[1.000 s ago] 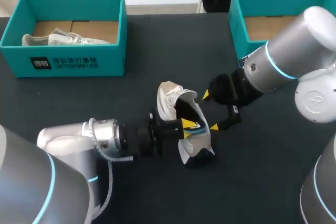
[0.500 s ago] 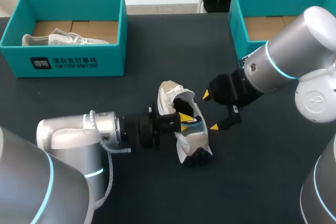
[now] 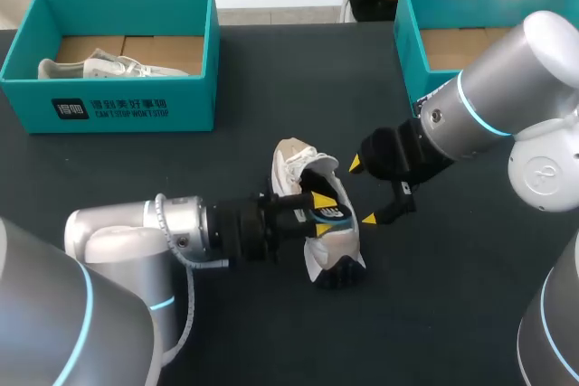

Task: Take the shoe out of the shoebox, open the shoe tongue, remove and reinsert the insole, then place the shoe into the shoebox

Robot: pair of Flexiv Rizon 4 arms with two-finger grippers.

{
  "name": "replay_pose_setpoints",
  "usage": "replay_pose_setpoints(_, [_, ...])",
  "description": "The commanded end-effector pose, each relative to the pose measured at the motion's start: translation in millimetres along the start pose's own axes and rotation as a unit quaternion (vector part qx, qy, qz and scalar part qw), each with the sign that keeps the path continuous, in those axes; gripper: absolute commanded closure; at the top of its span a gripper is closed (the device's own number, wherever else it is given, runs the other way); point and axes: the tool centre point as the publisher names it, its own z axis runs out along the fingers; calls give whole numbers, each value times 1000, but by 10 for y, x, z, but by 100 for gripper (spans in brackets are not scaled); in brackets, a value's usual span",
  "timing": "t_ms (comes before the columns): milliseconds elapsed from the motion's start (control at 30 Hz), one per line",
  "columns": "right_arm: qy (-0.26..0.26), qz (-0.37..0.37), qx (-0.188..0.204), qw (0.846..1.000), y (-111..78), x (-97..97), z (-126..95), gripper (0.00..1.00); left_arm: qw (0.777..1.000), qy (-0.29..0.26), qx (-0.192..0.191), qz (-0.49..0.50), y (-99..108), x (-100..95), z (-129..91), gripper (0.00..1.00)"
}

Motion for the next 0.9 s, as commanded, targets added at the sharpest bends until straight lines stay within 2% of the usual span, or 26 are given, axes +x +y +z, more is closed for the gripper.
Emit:
replay_pose_setpoints(33, [-1,0,1,1000,6,5,16,0,1000,-5,3,3,-88,-40,-52,72])
replay_pose_setpoints(200, [-1,0,1,1000,6,5,16,0,1000,-2,7,-4,-142,-1,-59,73])
replay_pose_setpoints(333, [-1,0,1,1000,6,5,16,0,999,7,-24,-20,-56,77,-75,73])
replay_pose_setpoints(433, [-1,0,1,1000,6,5,16,0,999,15,-37,-16,-45,105,-81,70])
replay_pose_setpoints(533, [-1,0,1,1000,6,5,16,0,999,16,-37,-21,-49,112,-82,71])
replay_pose_setpoints(600, [-1,0,1,1000,6,5,16,0,999,18,-39,-24,-47,127,-79,76])
replay_pose_setpoints(633, [-1,0,1,1000,6,5,16,0,999,21,-40,-25,-41,142,-75,91])
replay_pose_setpoints(667, [-1,0,1,1000,6,5,16,0,999,23,-40,-26,-35,160,-69,100])
replay_pose_setpoints(900, [-1,0,1,1000,6,5,16,0,997,50,-54,-20,96,280,-16,100])
